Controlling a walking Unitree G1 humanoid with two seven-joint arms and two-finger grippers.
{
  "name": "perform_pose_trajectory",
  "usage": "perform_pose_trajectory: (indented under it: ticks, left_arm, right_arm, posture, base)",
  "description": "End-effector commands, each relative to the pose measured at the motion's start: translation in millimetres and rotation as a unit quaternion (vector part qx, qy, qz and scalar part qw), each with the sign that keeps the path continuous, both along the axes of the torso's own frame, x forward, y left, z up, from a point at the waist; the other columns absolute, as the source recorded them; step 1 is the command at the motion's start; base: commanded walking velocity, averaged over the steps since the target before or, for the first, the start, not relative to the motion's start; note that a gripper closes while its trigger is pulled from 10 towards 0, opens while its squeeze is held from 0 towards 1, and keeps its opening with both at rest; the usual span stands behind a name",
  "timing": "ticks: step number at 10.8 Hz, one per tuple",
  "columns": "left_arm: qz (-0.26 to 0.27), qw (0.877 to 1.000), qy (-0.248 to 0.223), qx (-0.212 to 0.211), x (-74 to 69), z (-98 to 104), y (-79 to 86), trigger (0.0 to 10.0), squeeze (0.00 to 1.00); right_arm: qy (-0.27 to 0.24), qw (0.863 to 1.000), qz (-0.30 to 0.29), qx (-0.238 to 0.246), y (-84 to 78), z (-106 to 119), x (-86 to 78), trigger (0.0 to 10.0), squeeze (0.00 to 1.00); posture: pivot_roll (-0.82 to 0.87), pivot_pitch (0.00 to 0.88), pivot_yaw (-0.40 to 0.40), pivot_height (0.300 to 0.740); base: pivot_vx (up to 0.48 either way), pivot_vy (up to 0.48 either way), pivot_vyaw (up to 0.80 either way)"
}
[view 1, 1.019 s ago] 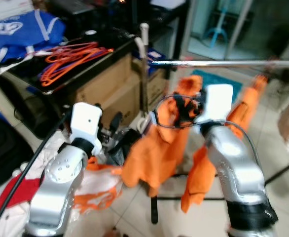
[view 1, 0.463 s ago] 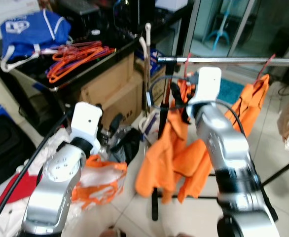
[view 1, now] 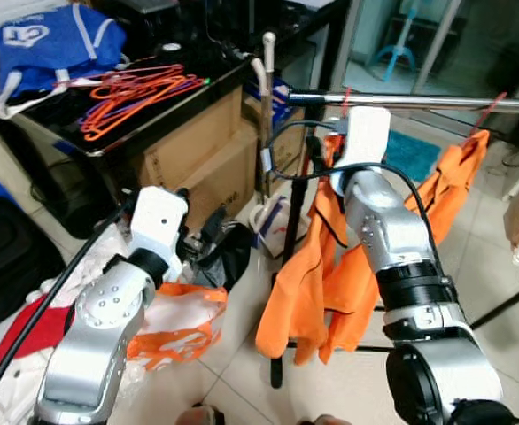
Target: Hang hanger
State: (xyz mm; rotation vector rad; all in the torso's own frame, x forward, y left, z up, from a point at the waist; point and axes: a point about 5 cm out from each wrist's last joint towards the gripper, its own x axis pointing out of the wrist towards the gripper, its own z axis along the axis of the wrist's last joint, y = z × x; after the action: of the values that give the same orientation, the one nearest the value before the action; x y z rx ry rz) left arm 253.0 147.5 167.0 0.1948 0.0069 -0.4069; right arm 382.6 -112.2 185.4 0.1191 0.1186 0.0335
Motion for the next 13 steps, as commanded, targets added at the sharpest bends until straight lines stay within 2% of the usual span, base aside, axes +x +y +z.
perform_pose_trajectory:
  ticks: [1,6,11,12,13]
  left_arm:
    - [-0.015,1.000,0.000,0.003,-3.2,2.1,-3.0,10.0,0.00]
    - [-0.077,0.997,0.006,-0.010,-10.7,3.6,-15.3,10.0,0.00]
    - [-0.085,0.996,0.007,-0.006,-10.8,4.7,-15.7,10.0,0.00]
    - [-0.084,0.996,0.006,-0.005,-10.9,4.8,-15.8,10.0,0.00]
    - [-0.085,0.996,0.007,-0.005,-11.0,4.5,-16.0,10.0,0.00]
  right_arm:
    - [-0.005,1.000,-0.026,0.009,-9.5,3.0,3.4,10.0,0.00]
    - [-0.005,0.999,-0.047,0.014,-32.5,-1.9,3.7,10.0,0.00]
    - [-0.001,1.000,-0.024,-0.018,-27.9,-1.5,11.7,10.0,0.00]
    - [0.000,0.999,-0.025,-0.023,-28.7,-1.5,12.3,4.4,0.00]
    - [0.008,0.999,-0.026,-0.029,-29.7,-3.8,12.2,0.0,0.00]
  posture:
    - [0.05,0.069,-0.002,0.740]
    - [0.04,0.074,0.007,0.740]
    - [0.05,0.074,0.004,0.740]
    - [0.05,0.075,0.004,0.740]
    - [0.05,0.074,0.003,0.740]
  base:
    - [0.000,0.000,0.00]
    - [0.000,0.000,0.00]
    - [0.000,0.000,0.00]
    - [0.000,0.000,0.00]
    - [0.000,0.000,0.00]
